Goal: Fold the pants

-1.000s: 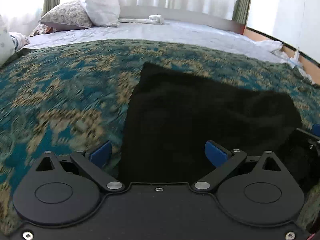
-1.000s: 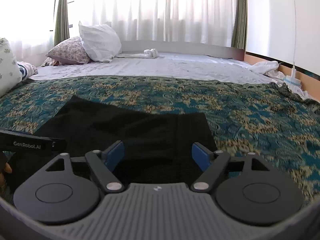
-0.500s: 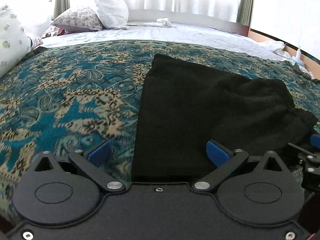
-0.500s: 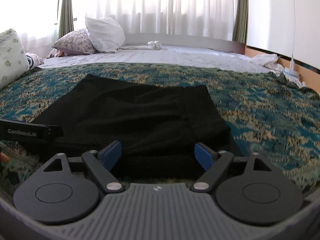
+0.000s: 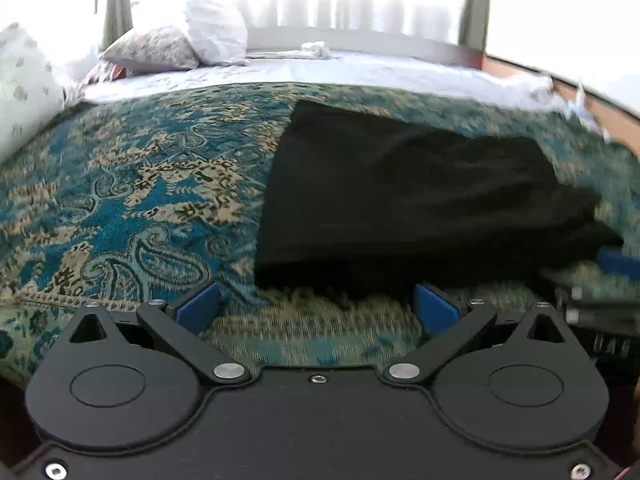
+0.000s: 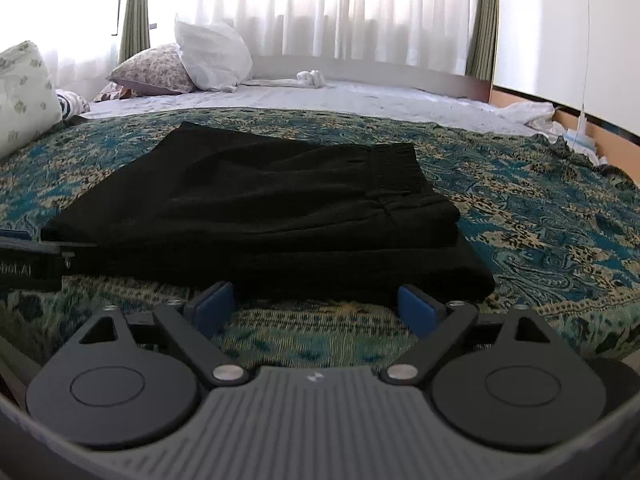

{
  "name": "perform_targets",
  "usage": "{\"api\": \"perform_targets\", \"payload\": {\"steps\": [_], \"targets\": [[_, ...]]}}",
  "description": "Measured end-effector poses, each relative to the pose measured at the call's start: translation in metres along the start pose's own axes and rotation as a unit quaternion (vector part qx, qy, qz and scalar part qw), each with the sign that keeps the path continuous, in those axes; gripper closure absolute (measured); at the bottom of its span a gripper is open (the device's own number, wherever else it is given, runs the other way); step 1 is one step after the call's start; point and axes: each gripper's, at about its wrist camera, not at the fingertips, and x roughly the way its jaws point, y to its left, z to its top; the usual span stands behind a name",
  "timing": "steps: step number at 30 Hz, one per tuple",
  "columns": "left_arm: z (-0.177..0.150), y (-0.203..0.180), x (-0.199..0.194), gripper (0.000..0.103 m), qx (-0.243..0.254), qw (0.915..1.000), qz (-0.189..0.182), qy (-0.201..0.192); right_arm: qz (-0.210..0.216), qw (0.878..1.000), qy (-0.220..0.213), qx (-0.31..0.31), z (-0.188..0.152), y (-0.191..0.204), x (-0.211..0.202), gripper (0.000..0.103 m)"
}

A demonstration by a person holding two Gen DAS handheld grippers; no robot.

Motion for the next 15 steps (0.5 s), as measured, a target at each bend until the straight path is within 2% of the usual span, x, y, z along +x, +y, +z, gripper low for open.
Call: {"api": "perform_targets", "payload": {"steps": [3, 8, 15], "targets": [[-0.0064, -0.0081, -0.0066, 0.0, 0.024, 0.9995, 0.011, -0.016, 0.002, 1.0, 0.003, 0.007, 0.0007, -0.0017, 0.0008, 0.006], [-0.0032, -0.0085, -0.0047, 0.0, 0.002, 1.0, 0.005, -0.001, 0.003, 1.0, 0.004, 0.004, -0.0012, 0.0003, 0.0013, 0.004], [-0.0023, -0.012, 0.0001, 0.0, 0.011, 0.9999, 0.003, 0.001, 0.012, 1.0, 0.009, 0.002, -0.0022, 0.0009, 0.0023, 0.0]]}}
